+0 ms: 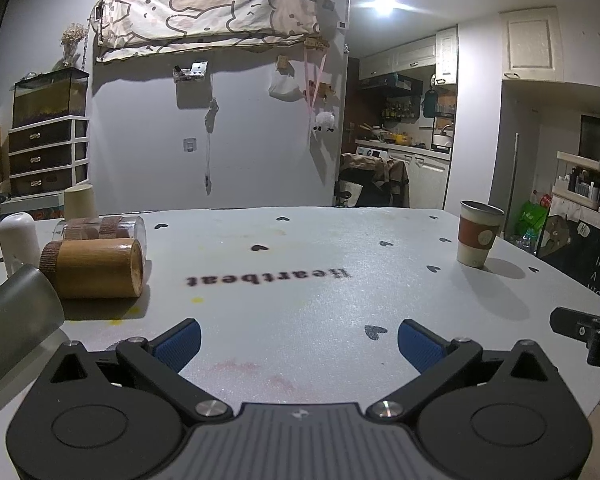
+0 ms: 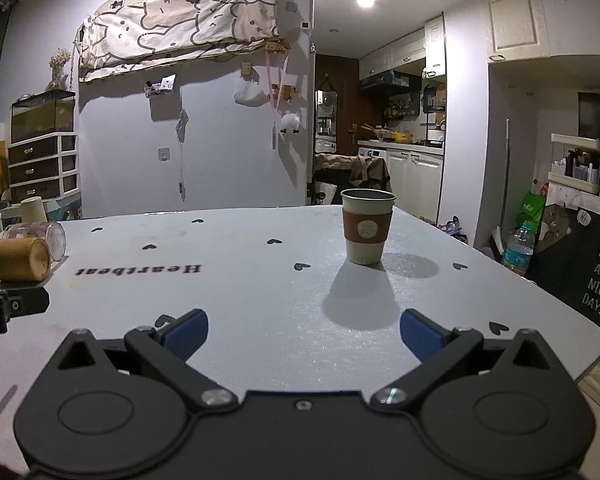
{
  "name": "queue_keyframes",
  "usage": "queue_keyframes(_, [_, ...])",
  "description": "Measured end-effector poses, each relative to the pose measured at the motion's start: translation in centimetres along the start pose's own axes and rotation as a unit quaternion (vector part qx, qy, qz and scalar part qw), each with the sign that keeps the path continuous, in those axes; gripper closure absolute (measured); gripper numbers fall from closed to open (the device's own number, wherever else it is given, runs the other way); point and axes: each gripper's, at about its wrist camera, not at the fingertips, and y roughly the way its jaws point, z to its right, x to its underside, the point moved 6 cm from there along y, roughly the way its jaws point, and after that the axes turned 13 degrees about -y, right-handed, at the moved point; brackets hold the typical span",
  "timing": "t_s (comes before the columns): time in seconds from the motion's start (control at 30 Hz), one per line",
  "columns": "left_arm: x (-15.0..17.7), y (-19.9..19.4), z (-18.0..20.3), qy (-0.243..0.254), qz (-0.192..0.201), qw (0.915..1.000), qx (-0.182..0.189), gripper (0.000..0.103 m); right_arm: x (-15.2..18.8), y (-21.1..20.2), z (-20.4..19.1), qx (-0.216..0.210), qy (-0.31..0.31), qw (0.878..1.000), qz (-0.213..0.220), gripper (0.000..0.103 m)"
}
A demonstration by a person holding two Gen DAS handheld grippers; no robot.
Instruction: Flip cup upright
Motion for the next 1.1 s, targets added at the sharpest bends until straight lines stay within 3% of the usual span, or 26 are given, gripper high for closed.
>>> queue_keyframes(1.1, [-0.16,-0.20,0.00,0.006,0.001,1.0000,-0.003,0.000,0.15,0.03,-0.15,-0.002,0.001,1.000,-0.006,0.000])
